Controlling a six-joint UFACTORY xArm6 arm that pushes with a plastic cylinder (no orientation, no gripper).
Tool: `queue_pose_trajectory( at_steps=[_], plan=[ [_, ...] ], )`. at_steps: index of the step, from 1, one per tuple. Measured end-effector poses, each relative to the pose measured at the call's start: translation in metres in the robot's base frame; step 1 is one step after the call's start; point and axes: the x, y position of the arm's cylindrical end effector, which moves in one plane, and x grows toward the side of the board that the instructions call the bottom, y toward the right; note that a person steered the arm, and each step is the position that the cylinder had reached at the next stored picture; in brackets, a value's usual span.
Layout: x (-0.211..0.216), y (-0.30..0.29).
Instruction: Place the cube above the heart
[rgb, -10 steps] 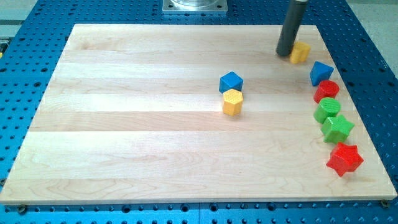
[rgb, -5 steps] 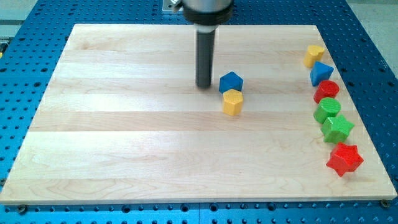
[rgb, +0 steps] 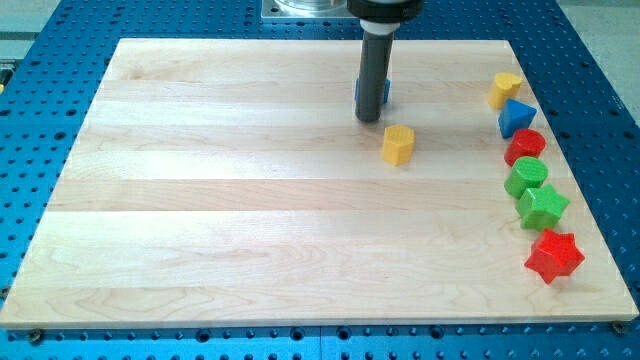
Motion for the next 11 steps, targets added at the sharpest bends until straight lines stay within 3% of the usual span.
queue_pose_trajectory(
  at_steps=[1, 2, 3, 4, 6, 7, 9, 11],
  plan=[
    [-0.023, -0.032],
    [-0.042, -0.003],
    [-0.042, 0.06],
    [-0.042, 0.085],
    [-0.038, 0.076],
    [-0.037, 0.108],
    [-0.01, 0.115],
    [-0.039, 0.119]
  ],
)
